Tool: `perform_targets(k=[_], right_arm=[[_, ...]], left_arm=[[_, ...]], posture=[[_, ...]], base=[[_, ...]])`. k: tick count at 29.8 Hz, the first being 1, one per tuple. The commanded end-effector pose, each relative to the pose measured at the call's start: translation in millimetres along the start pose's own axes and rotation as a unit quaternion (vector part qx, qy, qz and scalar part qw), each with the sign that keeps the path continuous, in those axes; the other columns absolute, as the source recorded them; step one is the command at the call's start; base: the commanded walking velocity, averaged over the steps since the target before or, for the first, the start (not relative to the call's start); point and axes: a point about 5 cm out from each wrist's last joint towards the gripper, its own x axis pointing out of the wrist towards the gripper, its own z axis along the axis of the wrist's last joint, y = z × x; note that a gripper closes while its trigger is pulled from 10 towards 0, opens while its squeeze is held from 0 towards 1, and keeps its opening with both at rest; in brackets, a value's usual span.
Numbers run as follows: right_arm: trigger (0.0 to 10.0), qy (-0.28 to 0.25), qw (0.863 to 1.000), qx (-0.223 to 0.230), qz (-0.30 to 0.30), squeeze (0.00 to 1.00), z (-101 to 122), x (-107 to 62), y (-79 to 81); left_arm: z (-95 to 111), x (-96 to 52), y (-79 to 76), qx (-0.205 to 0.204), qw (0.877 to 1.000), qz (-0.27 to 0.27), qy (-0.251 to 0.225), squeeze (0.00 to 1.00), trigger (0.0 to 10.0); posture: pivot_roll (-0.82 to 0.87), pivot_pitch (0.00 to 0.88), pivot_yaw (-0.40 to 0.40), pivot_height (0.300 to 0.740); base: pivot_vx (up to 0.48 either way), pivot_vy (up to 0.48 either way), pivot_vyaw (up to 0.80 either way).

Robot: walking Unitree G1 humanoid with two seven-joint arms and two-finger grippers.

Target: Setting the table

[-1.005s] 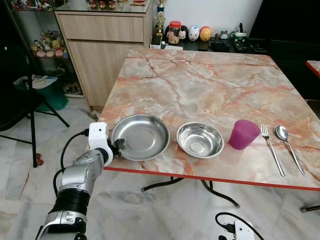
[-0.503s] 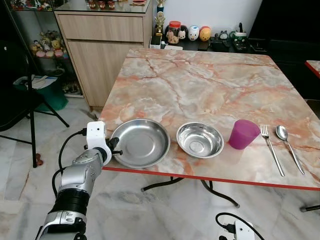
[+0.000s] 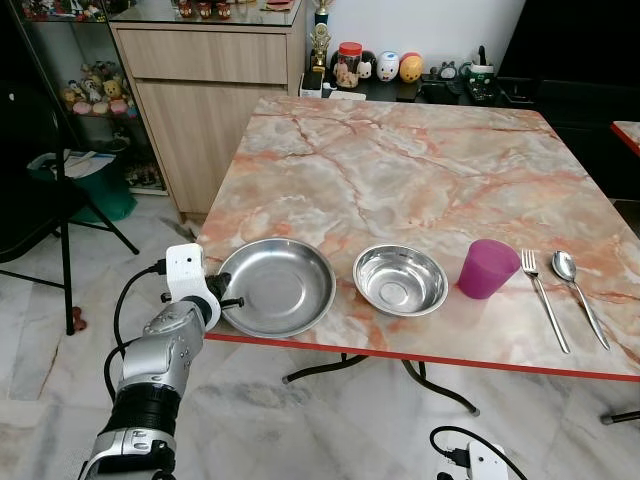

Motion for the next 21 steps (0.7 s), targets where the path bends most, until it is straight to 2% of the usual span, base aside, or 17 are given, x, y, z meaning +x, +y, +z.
perform_targets(k=[1, 3, 5, 6, 9, 10, 13, 18, 21], right_arm=[[10.0, 0.007, 1.000, 0.003, -0.003, 0.00, -2, -0.3, -0.7], [10.0, 0.005, 1.000, 0.003, -0.004, 0.00, -2, -0.3, -0.8], [10.0, 0.003, 1.000, 0.002, -0.005, 0.00, -1, -0.1, -0.8], [10.0, 0.002, 1.000, 0.002, -0.005, 0.00, -1, 0.0, -0.7], [10.0, -0.002, 1.000, 0.002, -0.005, 0.00, 1, 0.2, -0.2], [10.0, -0.006, 1.000, 0.003, -0.005, 0.00, 2, 0.4, 0.1], [10.0, -0.009, 1.000, 0.001, -0.007, 0.00, 3, 0.4, -0.3], [10.0, -0.007, 1.000, -0.004, -0.013, 0.00, 0, -0.8, -4.4], [10.0, -0.007, 1.000, -0.003, -0.015, 0.00, -1, -1.1, -6.0]], left_arm=[[10, -1.9, 3.0, -0.017, 0.999, 0.011, -0.037, 0.00, 0.0], [23, -3.6, 2.5, -0.021, 0.996, 0.011, -0.086, 0.00, 0.0], [34, -6.8, -1.7, -0.012, 0.991, 0.007, -0.133, 0.00, 2.1], [36, -7.3, -2.0, -0.009, 0.990, 0.009, -0.143, 0.00, 10.0], [39, -9.0, -3.0, -0.022, 0.986, 0.010, -0.165, 0.00, 10.0], [43, -11.5, -2.0, -0.039, 0.980, 0.016, -0.195, 0.00, 10.0], [50, -14.6, 0.4, -0.060, 0.971, 0.028, -0.228, 0.00, 10.0], [63, -22.4, -1.6, -0.038, 0.955, 0.045, -0.289, 0.00, 10.0], [66, -24.0, -5.9, -0.025, 0.952, 0.040, -0.303, 0.00, 10.0]], posture=[[0.06, 0.000, -0.040, 0.740], [0.06, 0.000, -0.040, 0.740], [0.06, 0.000, -0.040, 0.740], [0.06, 0.000, -0.039, 0.740], [0.06, 0.000, -0.039, 0.740], [0.06, 0.000, -0.042, 0.740], [0.06, 0.000, -0.048, 0.740], [0.06, 0.000, -0.057, 0.740], [0.06, 0.000, -0.059, 0.740]], base=[[0.000, 0.000, 0.00], [0.000, 0.000, 0.00], [0.000, 0.000, 0.00], [0.000, 0.000, 0.00], [0.000, 0.000, 0.00], [0.000, 0.000, 0.00], [0.000, 0.000, 0.00], [0.000, 0.000, 0.00], [0.000, 0.000, 0.00]])
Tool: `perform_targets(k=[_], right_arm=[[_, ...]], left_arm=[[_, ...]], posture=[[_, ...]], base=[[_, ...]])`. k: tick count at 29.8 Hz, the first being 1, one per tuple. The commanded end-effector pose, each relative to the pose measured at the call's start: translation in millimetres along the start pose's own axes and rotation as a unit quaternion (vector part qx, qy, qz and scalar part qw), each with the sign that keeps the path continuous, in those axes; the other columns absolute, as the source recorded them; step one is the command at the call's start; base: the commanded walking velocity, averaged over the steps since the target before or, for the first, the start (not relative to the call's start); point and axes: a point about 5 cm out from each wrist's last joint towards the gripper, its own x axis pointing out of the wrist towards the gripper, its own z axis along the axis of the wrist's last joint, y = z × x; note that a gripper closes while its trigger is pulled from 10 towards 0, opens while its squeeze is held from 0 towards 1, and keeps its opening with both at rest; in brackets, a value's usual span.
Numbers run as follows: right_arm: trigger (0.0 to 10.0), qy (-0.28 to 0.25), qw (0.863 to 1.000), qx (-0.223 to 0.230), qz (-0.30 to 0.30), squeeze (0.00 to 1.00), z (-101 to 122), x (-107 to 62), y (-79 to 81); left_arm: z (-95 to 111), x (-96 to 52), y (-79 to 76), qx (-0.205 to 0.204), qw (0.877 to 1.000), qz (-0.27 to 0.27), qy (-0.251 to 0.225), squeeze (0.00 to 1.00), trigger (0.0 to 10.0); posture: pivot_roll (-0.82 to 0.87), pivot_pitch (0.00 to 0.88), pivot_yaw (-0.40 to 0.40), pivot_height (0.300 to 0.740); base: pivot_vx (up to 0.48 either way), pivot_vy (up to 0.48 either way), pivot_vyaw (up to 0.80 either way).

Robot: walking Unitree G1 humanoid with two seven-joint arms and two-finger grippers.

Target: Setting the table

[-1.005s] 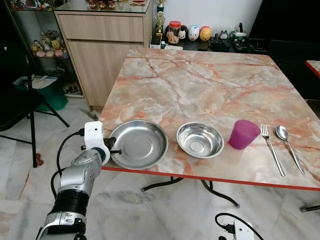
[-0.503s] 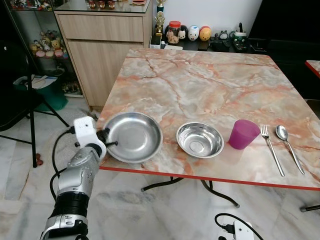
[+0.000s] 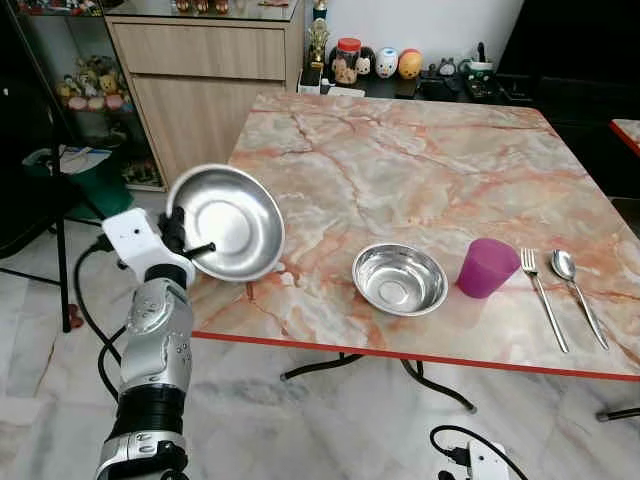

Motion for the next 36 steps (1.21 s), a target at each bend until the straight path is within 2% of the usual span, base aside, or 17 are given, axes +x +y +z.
perform_targets(k=[1, 5, 9, 12, 15, 20, 28, 36], right_arm=[[10.0, 0.002, 1.000, 0.000, -0.005, 0.00, -2, -0.9, -3.8], [10.0, -0.007, 1.000, 0.011, -0.011, 0.00, 0, -0.7, -5.7], [10.0, -0.008, 1.000, 0.016, -0.010, 0.00, 1, -0.6, -5.9], [10.0, -0.009, 1.000, 0.016, -0.010, 0.00, 2, -0.4, -6.4], [10.0, -0.010, 1.000, 0.015, -0.010, 0.00, 3, -0.1, -6.9], [10.0, -0.012, 1.000, 0.015, -0.010, 0.00, 5, 0.5, -5.6], [10.0, -0.013, 1.000, 0.020, -0.013, 0.00, 6, 0.5, -6.4], [10.0, -0.011, 1.000, 0.019, -0.014, 0.00, 4, 0.2, -6.7]], left_arm=[[8, -0.4, -10.2, 0.021, 0.999, -0.020, -0.029, 0.00, 10.0], [12, -1.2, -23.1, 0.029, 0.997, -0.040, -0.052, 0.00, 10.0], [13, -1.4, -27.7, 0.032, 0.997, -0.036, -0.065, 0.00, 10.0], [28, 2.4, -36.0, 0.023, 0.994, -0.049, -0.100, 0.00, 10.0], [42, 5.5, -41.8, 0.031, 0.989, -0.058, -0.131, 0.00, 10.0], [47, 5.3, -44.2, 0.048, 0.986, -0.063, -0.147, 0.00, 10.0], [42, 2.9, -45.3, 0.053, 0.986, -0.072, -0.138, 0.00, 10.0], [53, 4.8, -47.4, 0.104, 0.975, -0.113, -0.158, 0.00, 10.0]], posture=[[0.06, 0.000, -0.059, 0.740], [0.04, 0.000, -0.065, 0.740], [0.04, 0.000, -0.074, 0.740], [0.03, 0.000, -0.082, 0.740], [0.03, 0.000, -0.083, 0.740], [0.03, 0.000, -0.083, 0.740], [0.03, 0.000, -0.077, 0.740], [0.03, 0.000, -0.064, 0.740]], base=[[0.000, 0.000, 0.00], [0.000, 0.000, 0.00], [0.000, 0.000, 0.00], [0.000, 0.000, 0.00], [0.000, 0.000, 0.00], [0.000, -0.054, 0.00], [0.000, -0.330, 0.00], [0.000, -0.336, 0.00]])
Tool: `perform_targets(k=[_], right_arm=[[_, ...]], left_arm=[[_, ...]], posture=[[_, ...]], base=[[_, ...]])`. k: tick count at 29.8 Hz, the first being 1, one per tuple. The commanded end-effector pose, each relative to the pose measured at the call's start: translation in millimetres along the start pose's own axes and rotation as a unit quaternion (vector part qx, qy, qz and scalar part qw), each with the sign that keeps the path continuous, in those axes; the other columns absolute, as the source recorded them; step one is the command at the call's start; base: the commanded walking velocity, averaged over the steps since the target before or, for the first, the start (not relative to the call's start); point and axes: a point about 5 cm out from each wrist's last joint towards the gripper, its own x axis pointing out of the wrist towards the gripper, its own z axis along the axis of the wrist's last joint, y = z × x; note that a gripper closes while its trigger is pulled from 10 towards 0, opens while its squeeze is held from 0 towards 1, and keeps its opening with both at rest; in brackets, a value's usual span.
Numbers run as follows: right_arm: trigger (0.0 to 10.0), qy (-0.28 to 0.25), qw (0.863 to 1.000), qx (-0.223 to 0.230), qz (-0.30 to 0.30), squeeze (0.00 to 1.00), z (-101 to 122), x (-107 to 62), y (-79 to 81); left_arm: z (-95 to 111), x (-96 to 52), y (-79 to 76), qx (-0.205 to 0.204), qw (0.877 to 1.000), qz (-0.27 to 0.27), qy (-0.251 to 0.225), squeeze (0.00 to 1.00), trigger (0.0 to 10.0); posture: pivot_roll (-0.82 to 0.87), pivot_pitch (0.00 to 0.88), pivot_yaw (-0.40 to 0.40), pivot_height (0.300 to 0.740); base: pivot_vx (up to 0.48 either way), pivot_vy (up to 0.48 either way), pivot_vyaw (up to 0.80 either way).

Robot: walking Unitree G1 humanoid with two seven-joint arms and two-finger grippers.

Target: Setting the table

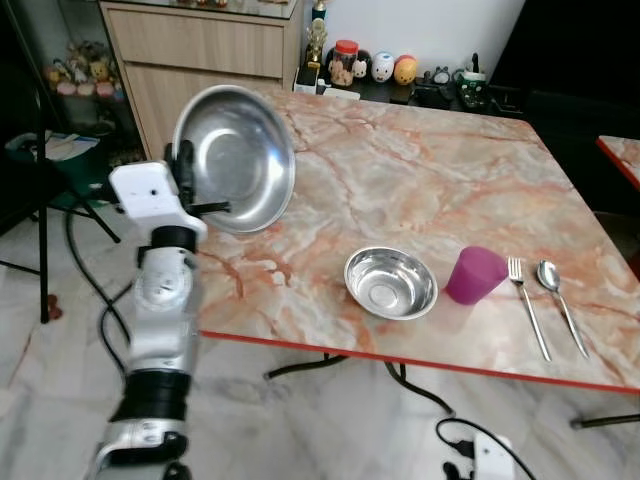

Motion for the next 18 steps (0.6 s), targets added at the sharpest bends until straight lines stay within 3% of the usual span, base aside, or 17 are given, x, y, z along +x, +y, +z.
perform_targets(k=[1, 7, 18], right_arm=[[10.0, -0.002, 1.000, 0.002, -0.013, 0.00, 0, -0.9, -10.0], [10.0, -0.003, 1.000, -0.001, -0.014, 0.00, 1, -1.0, -11.2], [10.0, -0.003, 1.000, -0.002, -0.011, 0.00, 1, -1.2, -12.6]], left_arm=[[19, 5.4, -17.7, 0.018, 0.998, -0.049, -0.044, 0.00, 10.0], [29, 6.7, -23.9, 0.055, 0.992, -0.089, -0.070, 0.00, 10.0], [35, 5.6, -29.4, 0.066, 0.989, -0.105, -0.082, 0.00, 10.0]], posture=[[0.03, 0.000, -0.064, 0.740], [0.04, 0.000, -0.062, 0.740], [0.05, 0.000, -0.061, 0.740]], base=[[0.000, -0.334, 0.00], [0.000, -0.334, 0.00], [0.000, -0.334, 0.00]])
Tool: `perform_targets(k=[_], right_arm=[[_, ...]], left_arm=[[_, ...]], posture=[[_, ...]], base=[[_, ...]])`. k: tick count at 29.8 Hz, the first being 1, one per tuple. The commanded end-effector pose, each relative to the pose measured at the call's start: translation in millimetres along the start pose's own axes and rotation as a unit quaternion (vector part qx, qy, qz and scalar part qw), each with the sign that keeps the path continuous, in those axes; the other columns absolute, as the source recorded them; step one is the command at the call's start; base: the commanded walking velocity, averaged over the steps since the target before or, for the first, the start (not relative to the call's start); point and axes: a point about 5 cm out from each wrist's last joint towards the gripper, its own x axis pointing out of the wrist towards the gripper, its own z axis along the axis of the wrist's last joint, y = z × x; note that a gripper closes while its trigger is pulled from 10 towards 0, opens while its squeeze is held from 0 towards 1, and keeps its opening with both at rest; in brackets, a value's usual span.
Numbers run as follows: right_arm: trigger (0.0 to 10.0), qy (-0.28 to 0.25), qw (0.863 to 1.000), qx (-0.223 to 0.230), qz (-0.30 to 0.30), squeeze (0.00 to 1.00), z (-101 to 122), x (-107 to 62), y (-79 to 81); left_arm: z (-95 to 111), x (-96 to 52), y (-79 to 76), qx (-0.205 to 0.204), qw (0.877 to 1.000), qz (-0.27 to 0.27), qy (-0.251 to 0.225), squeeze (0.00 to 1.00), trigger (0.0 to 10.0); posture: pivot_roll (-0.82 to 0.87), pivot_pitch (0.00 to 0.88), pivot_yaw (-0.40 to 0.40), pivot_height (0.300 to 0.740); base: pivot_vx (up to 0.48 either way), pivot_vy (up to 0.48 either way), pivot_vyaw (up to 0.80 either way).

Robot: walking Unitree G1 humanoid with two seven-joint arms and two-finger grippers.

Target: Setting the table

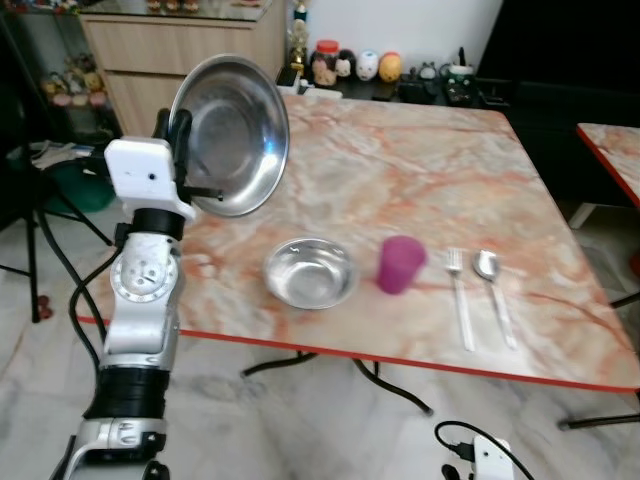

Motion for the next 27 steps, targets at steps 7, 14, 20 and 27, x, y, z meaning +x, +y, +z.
perform_targets(k=[7, 14, 20, 27], right_arm=[[10.0, 0.001, 1.000, 0.008, 0.006, 0.00, -2, -0.2, 5.4], [10.0, 0.002, 1.000, 0.009, 0.007, 0.00, -3, -0.1, 8.7], [10.0, 0.001, 1.000, 0.012, 0.007, 0.00, -2, 0.5, 12.1], [10.0, 0.000, 1.000, 0.013, 0.009, 0.00, -1, 0.9, 15.1]], left_arm=[[14, 7.2, 11.1, 0.001, 0.999, 0.021, -0.034, 0.00, 10.0], [19, 11.3, 11.0, -0.008, 0.999, 0.028, -0.042, 0.00, 10.0], [17, 8.8, 7.3, -0.012, 0.999, 0.024, -0.035, 0.00, 10.0], [16, 8.7, 5.6, -0.014, 0.999, 0.024, -0.032, 0.00, 10.0]], posture=[[0.05, 0.000, -0.059, 0.740], [0.05, 0.000, -0.057, 0.740], [0.04, 0.000, -0.055, 0.740], [0.04, 0.000, -0.055, 0.740]], base=[[0.000, -0.333, 0.00], [0.000, -0.333, 0.00], [0.000, -0.331, 0.00], [0.000, -0.334, 0.00]])
